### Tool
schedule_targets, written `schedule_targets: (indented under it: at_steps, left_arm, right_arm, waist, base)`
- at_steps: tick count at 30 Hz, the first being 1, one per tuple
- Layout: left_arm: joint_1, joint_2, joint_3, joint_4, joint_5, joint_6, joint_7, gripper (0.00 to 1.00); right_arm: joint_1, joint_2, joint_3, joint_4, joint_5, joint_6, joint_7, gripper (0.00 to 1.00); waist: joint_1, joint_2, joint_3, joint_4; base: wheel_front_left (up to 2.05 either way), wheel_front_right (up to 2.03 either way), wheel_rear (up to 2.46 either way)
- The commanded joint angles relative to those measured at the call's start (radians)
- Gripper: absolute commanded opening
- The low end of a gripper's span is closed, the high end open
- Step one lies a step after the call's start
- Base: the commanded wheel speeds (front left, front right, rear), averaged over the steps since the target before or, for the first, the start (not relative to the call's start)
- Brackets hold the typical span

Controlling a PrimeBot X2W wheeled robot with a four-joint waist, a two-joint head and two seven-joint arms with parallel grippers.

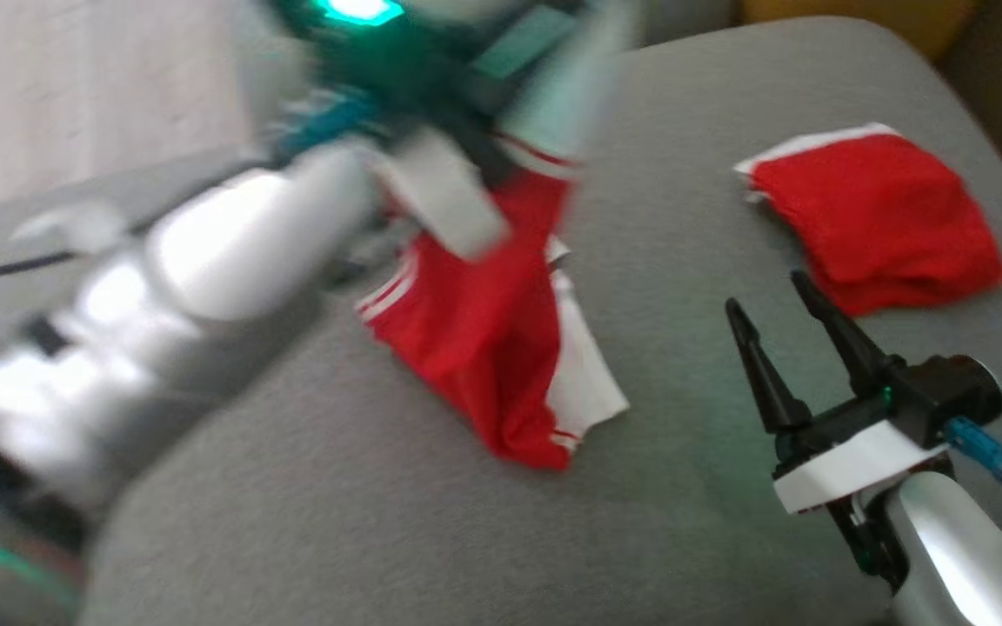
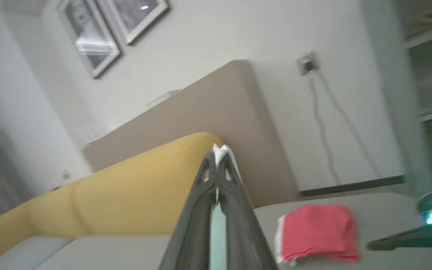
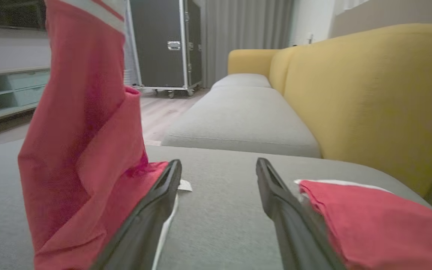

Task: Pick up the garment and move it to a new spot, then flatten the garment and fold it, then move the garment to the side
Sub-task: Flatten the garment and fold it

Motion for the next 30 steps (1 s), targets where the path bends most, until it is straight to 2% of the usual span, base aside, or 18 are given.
schedule_targets:
  at_steps: [1,3,5,6,10,14,18,25,30]
  left_arm:
    - [-0.059,-0.011,0.021,-0.011,-0.023,-0.016,-0.011,0.0]
    - [-0.043,-0.056,-0.015,-0.023,-0.08,-0.034,-0.004,0.0]
    - [-0.014,-0.065,-0.054,-0.062,-0.141,-0.039,0.029,0.0]
    - [0.024,-0.038,-0.08,-0.124,-0.191,-0.04,0.073,0.0]
    - [0.129,0.075,-0.093,-0.198,-0.216,-0.04,0.142,0.0]
    - [0.217,0.187,-0.093,-0.199,-0.206,-0.039,0.129,0.0]
    - [0.264,0.278,-0.078,-0.196,-0.209,-0.009,0.09,0.0]
    - [0.266,0.394,-0.047,-0.228,-0.187,0.037,0.065,0.0]
    - [0.226,0.434,-0.026,-0.237,-0.159,0.063,0.067,0.0]
  right_arm:
    - [0.01,0.0,0.0,-0.033,0.0,-0.001,-0.004,1.0]
    - [0.023,0.002,-0.015,-0.037,-0.002,-0.001,-0.004,1.0]
    - [0.035,0.002,-0.03,-0.043,-0.004,-0.001,-0.004,1.0]
    - [0.046,-0.002,-0.047,-0.049,-0.005,-0.001,-0.004,1.0]
    - [0.075,-0.017,-0.088,-0.053,-0.009,-0.001,-0.004,1.0]
    - [0.095,-0.031,-0.117,-0.045,-0.001,-0.001,-0.004,1.0]
    - [0.104,-0.05,-0.122,-0.017,0.022,-0.001,-0.004,1.0]
    - [0.096,-0.098,-0.11,0.036,0.062,-0.001,-0.004,1.0]
    - [0.051,-0.131,-0.085,0.076,0.111,-0.001,-0.004,1.0]
  waist:
    - [-0.0001,-0.0001,-0.018,-0.068]
    - [-0.0001,-0.0001,-0.023,-0.084]
    - [-0.0001,-0.0001,-0.024,-0.088]
    - [-0.0001,-0.0001,-0.022,-0.079]
    - [-0.0001,-0.0001,-0.03,-0.023]
    - [-0.0001,-0.0001,-0.039,0.042]
    - [-0.0001,-0.0001,-0.049,0.1]
    - [-0.0001,-0.0001,-0.052,0.187]
    - [-0.0001,-0.0001,-0.028,0.227]
  base:
    - [0.0,0.0,0.0]
    - [0.0,0.0,0.0]
    - [0.0,0.0,0.0]
    - [0.0,0.0,0.0]
    - [0.0,0.0,0.0]
    - [0.0,0.0,0.0]
    - [0.0,0.0,0.0]
    - [0.0,0.0,0.0]
    - [0.0,0.0,0.0]
